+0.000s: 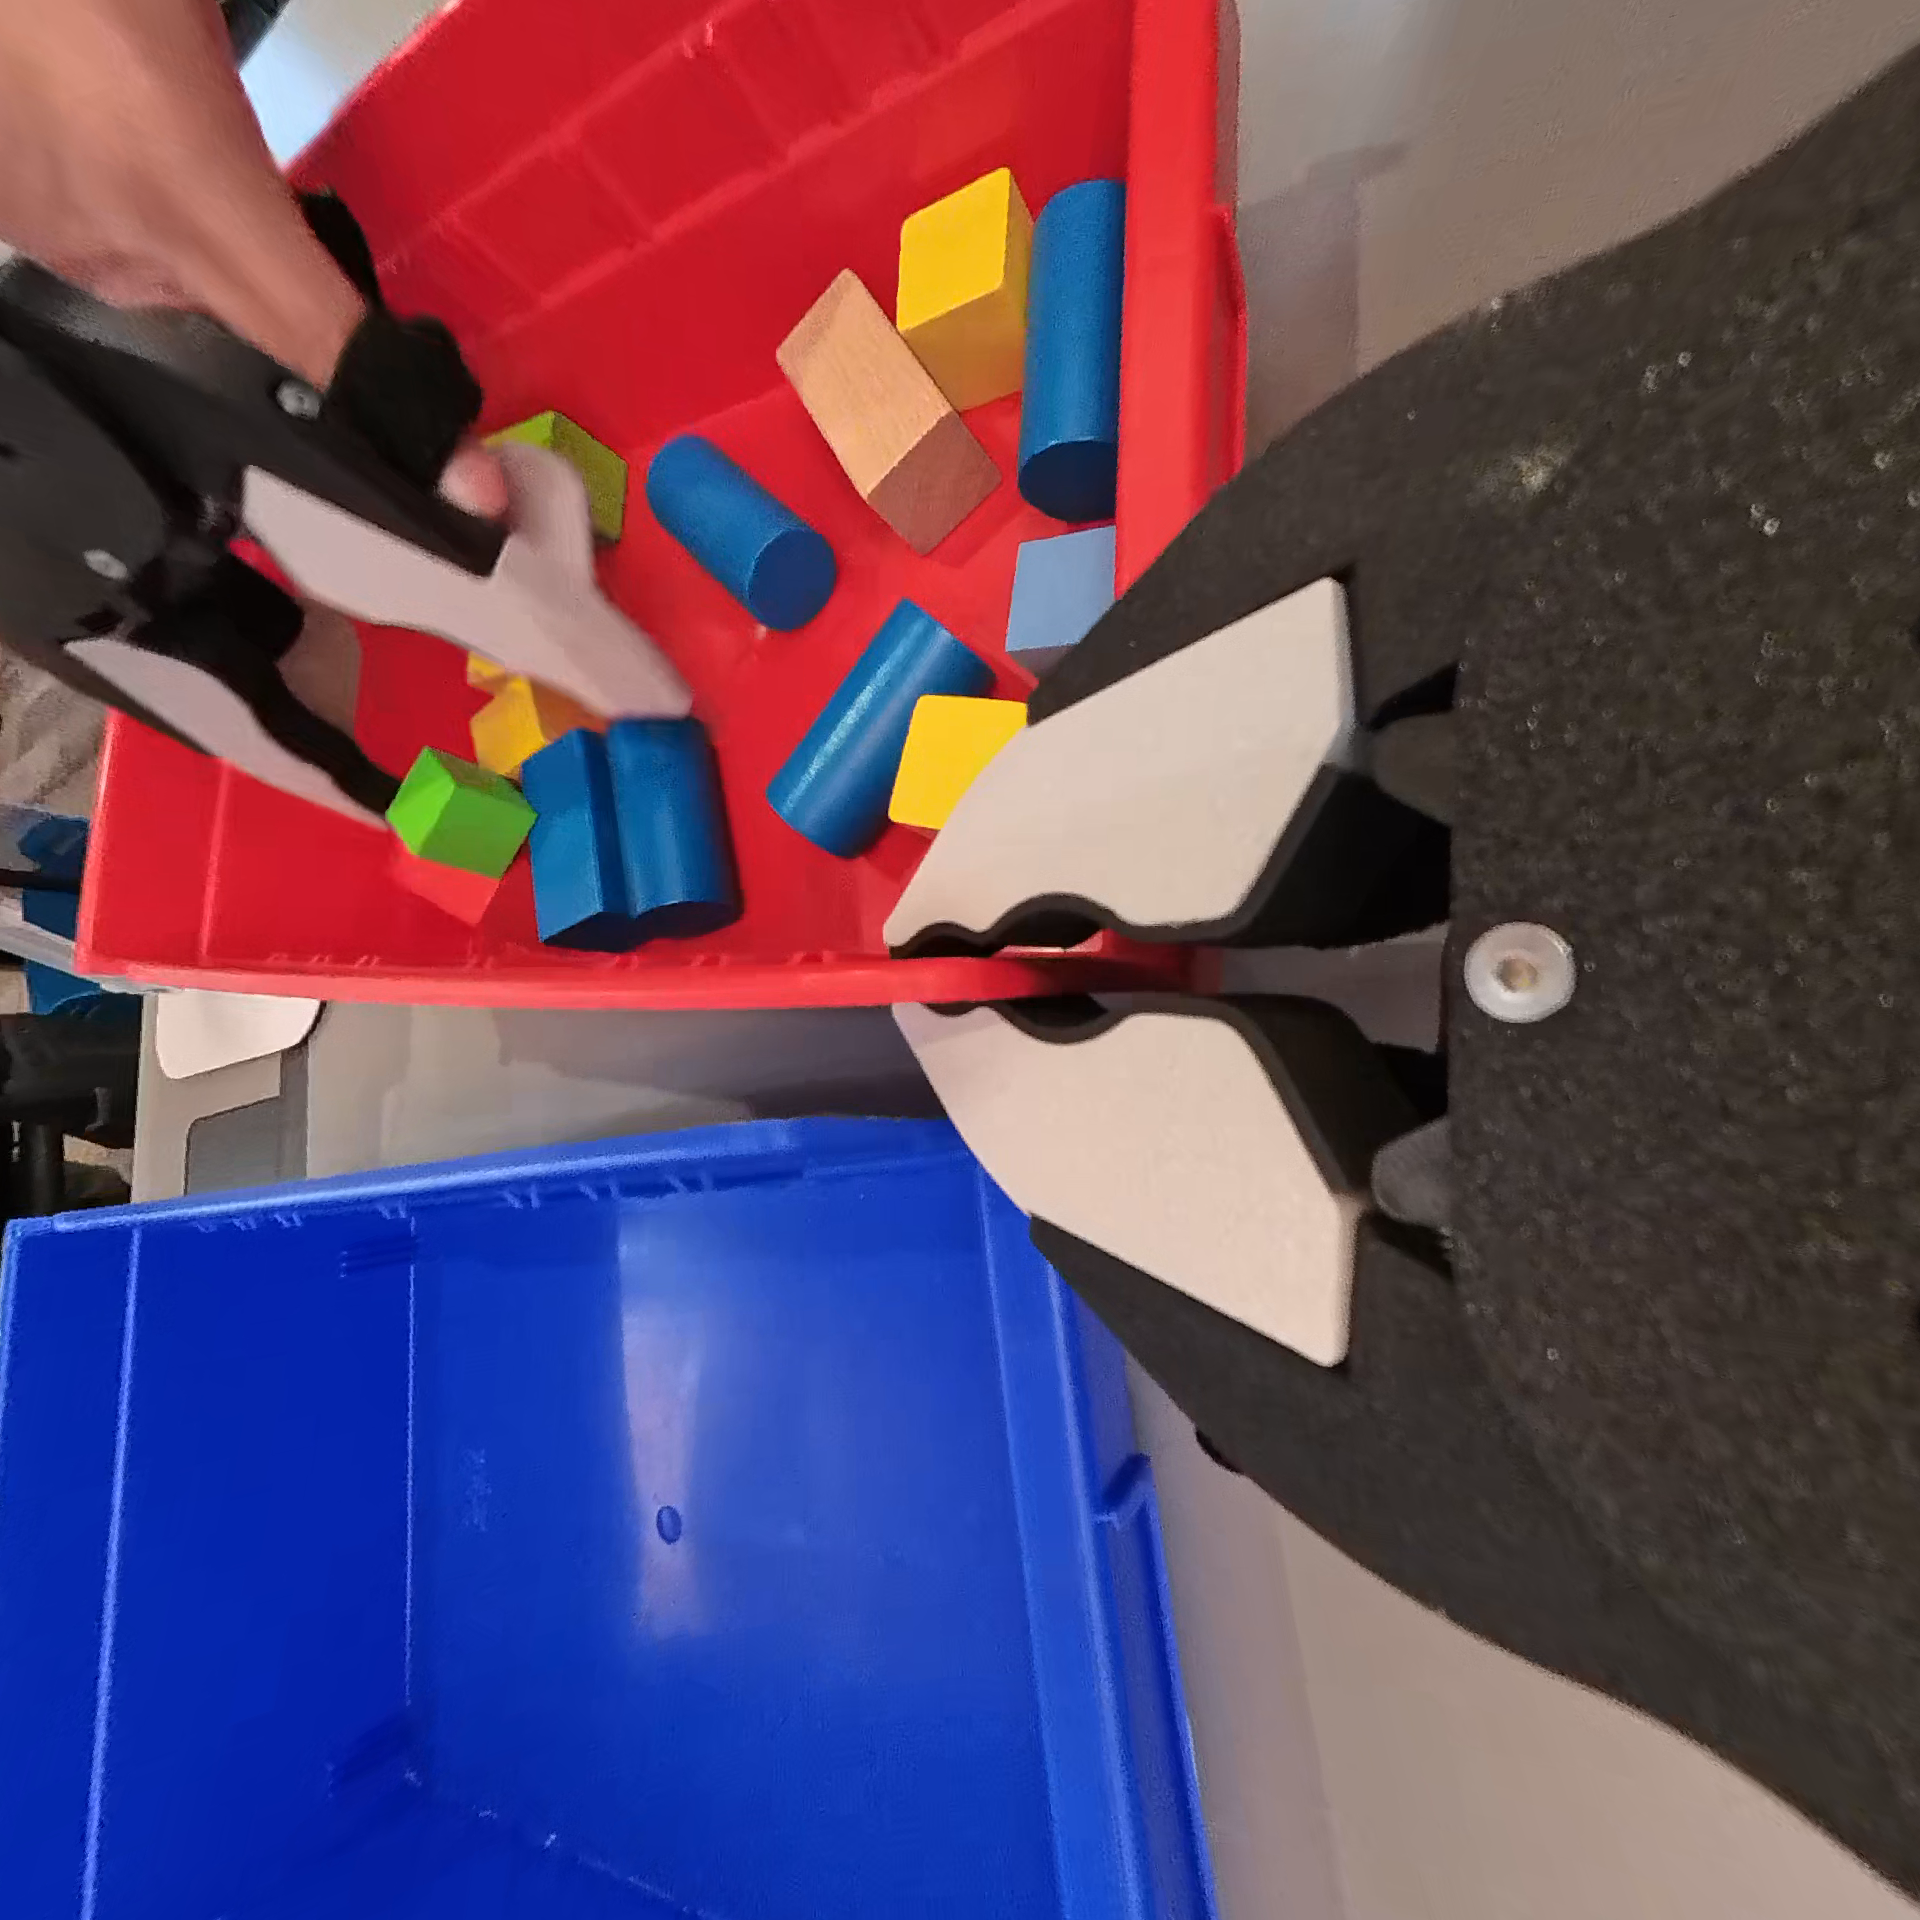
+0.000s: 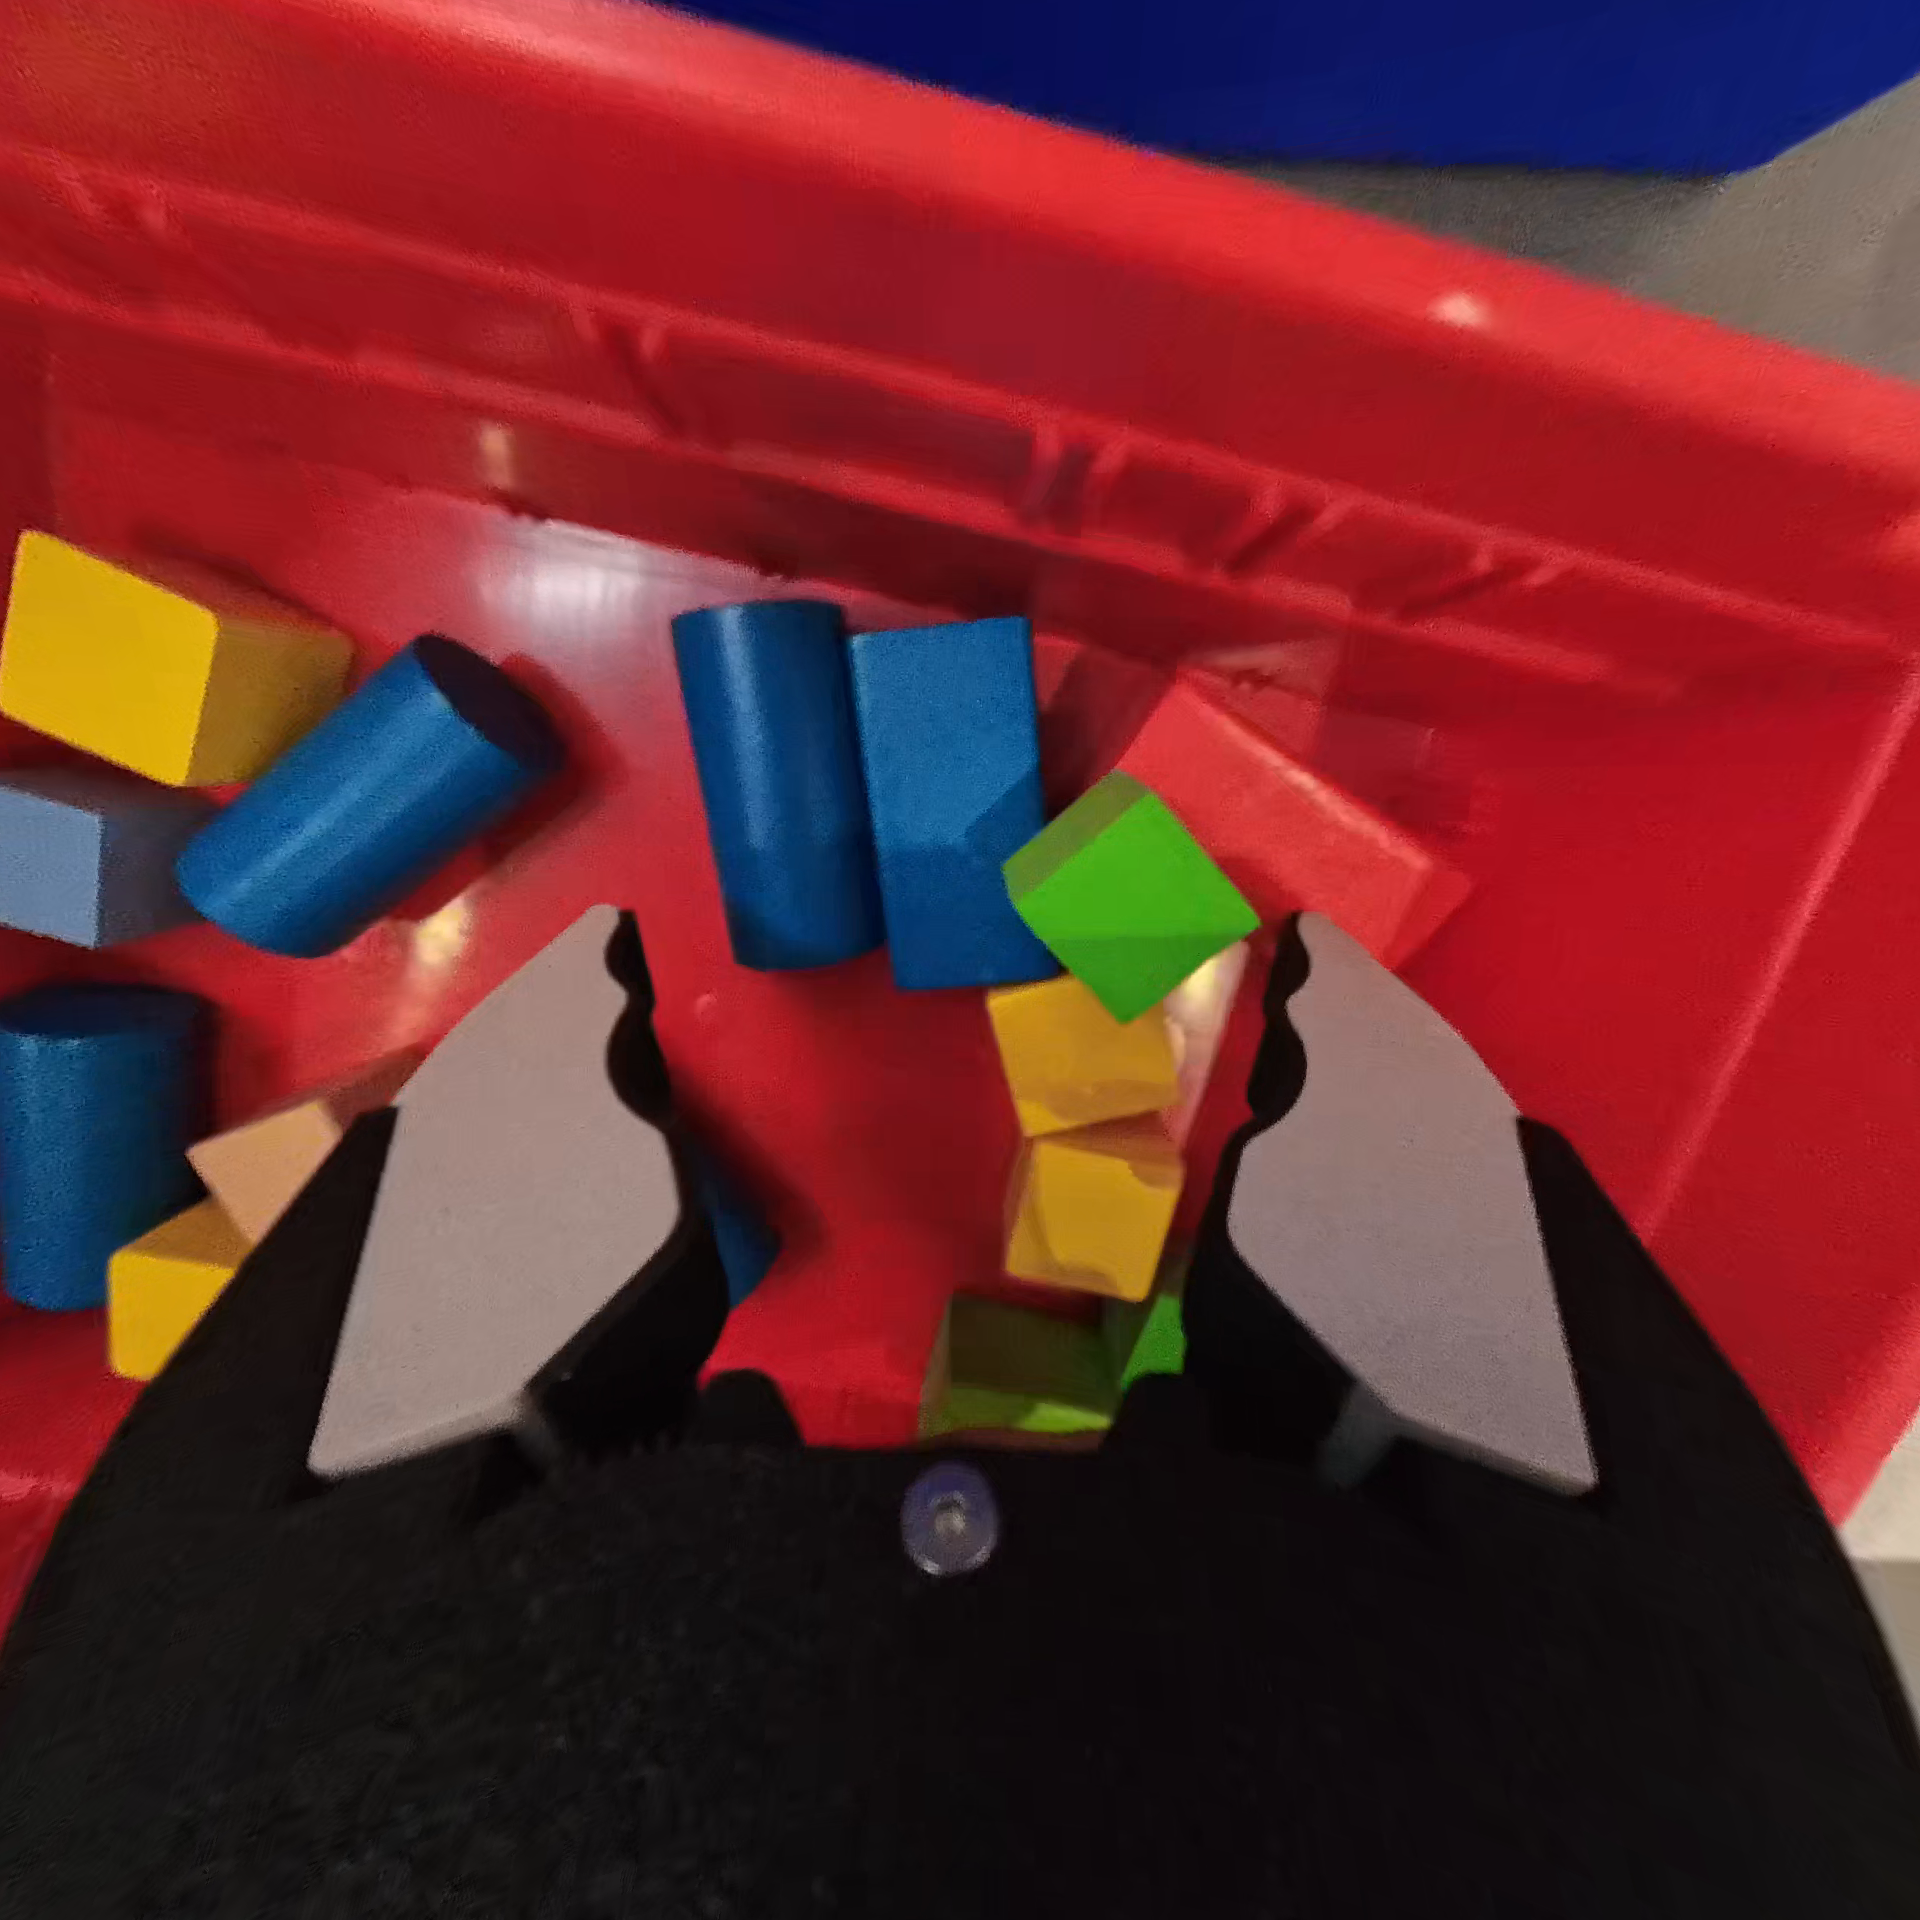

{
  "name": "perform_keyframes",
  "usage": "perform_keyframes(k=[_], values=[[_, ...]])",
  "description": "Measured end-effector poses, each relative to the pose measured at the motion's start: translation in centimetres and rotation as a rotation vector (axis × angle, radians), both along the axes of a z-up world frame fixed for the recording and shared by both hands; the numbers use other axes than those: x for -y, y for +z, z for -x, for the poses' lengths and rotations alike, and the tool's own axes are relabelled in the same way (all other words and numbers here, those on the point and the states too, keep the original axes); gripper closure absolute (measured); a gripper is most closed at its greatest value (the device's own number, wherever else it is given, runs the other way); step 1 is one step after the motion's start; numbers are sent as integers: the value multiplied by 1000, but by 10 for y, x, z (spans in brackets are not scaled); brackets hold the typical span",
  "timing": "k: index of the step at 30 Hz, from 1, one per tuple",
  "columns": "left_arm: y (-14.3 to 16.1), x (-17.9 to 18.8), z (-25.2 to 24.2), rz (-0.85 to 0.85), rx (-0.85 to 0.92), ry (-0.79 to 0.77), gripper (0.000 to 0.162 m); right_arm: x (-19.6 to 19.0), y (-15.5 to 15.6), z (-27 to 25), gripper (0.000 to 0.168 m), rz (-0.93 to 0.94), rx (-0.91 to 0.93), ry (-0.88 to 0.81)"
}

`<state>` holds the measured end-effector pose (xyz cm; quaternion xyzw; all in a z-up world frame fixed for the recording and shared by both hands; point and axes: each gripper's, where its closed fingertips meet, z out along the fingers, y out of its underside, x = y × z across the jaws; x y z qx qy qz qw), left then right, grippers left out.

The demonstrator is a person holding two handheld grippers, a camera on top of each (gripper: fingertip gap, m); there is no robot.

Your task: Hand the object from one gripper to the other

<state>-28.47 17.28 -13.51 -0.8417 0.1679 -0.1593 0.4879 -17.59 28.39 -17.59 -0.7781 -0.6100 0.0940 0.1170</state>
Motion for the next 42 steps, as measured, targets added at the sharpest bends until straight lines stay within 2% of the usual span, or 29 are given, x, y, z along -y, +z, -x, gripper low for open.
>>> perform_keyframes(k=[2, 4, 5, 6, 7, 10, 12, 14, 15, 16, 17, 19, 21, 22, 23, 24, 26, 29, 30, 32, 34, 35, 36, 37, 38, 39, 41, 42], values=[[0, 0, 0, 0, 3, 0, 160, 35, -1, -10, 79, 133, 90, 52], [0, 0, 0, -1, 4, -3, 160, 83, 9, -12, 113, 366, 79, 102], [0, 0, 0, -1, 6, -5, 159, 90, 14, -20, 111, 387, 120, 92], [0, 0, 0, -2, 6, -6, 159, 90, 19, -26, 98, 355, 151, 92], [0, 0, 0, -2, 6, -7, 159, 87, 28, -24, 92, 313, 126, 108], [0, 0, 0, -3, 5, -7, 159, 44, 56, -3, 91, 47, -47, 117], [0, 0, 0, -2, 4, -7, 160, 14, 55, 10, 93, -87, -96, 136], [0, -1, 0, 0, 3, -10, 159, -2, 32, 17, 86, -61, -75, 127], [0, -2, 0, 2, 5, -11, 159, -2, 28, 27, 81, 18, -143, 88], [0, -2, 0, 3, 5, -11, 159, -3, 22, 30, 88, 87, -165, 57], [0, -2, 0, 3, 4, -9, 159, -2, 16, 28, 81, 142, -155, 22], [0, -2, 0, 4, 3, -6, 159, 14, 1, 11, 77, 223, -71, -12], [0, -2, -1, 2, 4, -12, 159, 50, -5, -23, 97, 349, 118, -24], [0, -2, -2, 3, 4, -20, 159, 65, 5, -23, 114, 437, 91, -66], [0, -2, -2, 6, 6, -23, 159, 89, 21, -25, 116, 566, 81, -36], [0, -2, -2, 7, 12, -22, 159, 104, 32, -33, 103, 611, 106, -12], [0, -1, -2, 4, 13, -19, 159, 93, 43, -54, 90, 439, 189, 15], [0, 0, -2, -1, 8, -19, 159, 41, 62, -91, 93, 65, 359, 58], [0, 0, -2, -1, 7, -19, 159, 26, 65, -101, 100, -23, 429, 88], [0, 0, -2, 0, 6, -19, 159, 18, 55, -114, 100, -64, 558, 172], [0, -1, -3, 0, 9, -23, 160, 10, 40, -133, 99, -94, 764, 256], [0, -1, -4, 0, 13, -27, 159, 2, 36, -138, 114, -126, 865, 294], [0, -1, -4, 2, 15, -27, 159, -1, 30, -139, 121, -130, 918, 331], [0, -1, -4, 1, 13, -27, 159, 0, 21, -137, 121, -118, 922, 350], [0, -1, -4, -1, 13, -28, 159, 7, 15, -142, 128, -49, 952, 356], [0, -1, -5, -2, 14, -28, 159, 8, 14, -143, 131, -14, 965, 347], [0, -1, -5, 0, 19, -31, 159, 17, 12, -129, 133, 59, 800, 311], [0, -1, -5, 0, 19, -31, 159, 27, 10, -108, 107, 123, 596, 252]])
